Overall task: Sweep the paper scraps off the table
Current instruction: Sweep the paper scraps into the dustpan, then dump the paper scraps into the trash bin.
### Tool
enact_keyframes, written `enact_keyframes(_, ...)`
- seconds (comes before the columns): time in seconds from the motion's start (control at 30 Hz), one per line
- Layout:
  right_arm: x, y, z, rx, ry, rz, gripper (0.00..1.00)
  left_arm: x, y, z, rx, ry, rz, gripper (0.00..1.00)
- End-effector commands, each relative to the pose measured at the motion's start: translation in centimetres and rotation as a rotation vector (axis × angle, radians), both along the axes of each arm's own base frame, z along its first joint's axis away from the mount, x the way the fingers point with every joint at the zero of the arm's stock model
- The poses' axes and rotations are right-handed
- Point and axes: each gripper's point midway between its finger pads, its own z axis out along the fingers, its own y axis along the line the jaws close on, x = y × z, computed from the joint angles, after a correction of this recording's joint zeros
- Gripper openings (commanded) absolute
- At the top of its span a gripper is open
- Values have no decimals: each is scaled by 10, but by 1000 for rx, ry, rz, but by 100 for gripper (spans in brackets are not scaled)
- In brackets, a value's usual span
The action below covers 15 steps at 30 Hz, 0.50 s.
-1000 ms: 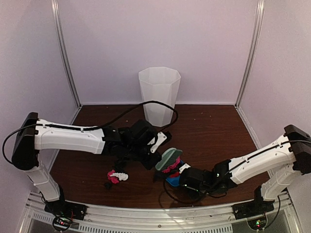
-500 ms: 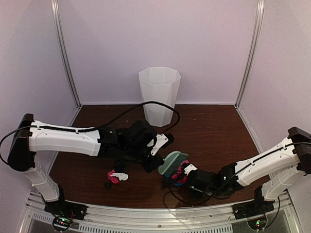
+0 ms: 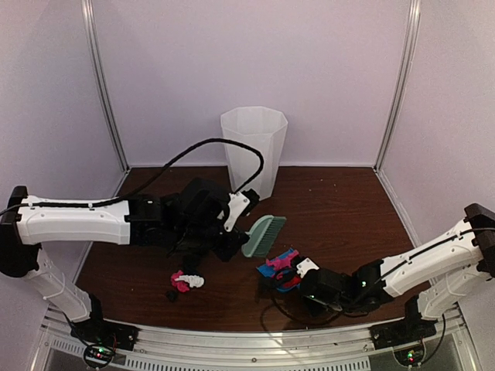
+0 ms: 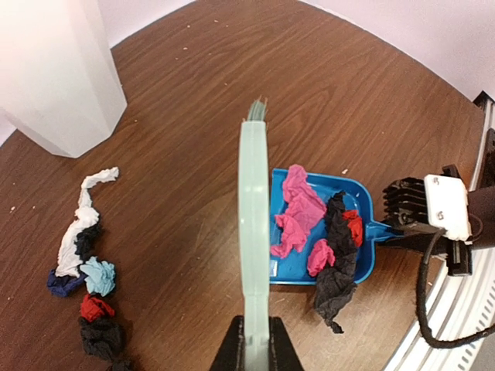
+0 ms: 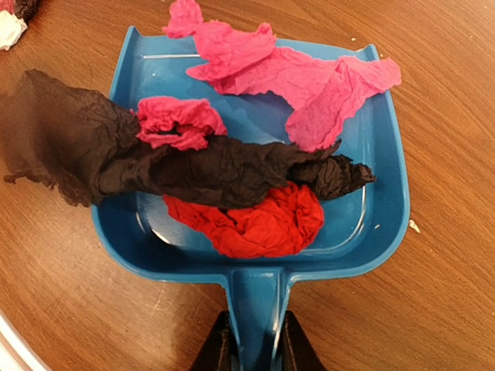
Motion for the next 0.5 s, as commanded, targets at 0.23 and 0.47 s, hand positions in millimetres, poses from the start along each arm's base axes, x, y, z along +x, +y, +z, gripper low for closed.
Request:
enact_keyframes(0.23, 9, 5, 20, 52, -54, -21, 0, -1, 52, 35, -120, -45, 165, 0)
enact_keyframes(0.47, 12, 8, 29, 58, -67, -25, 0, -2, 85, 37, -142, -67, 252, 0)
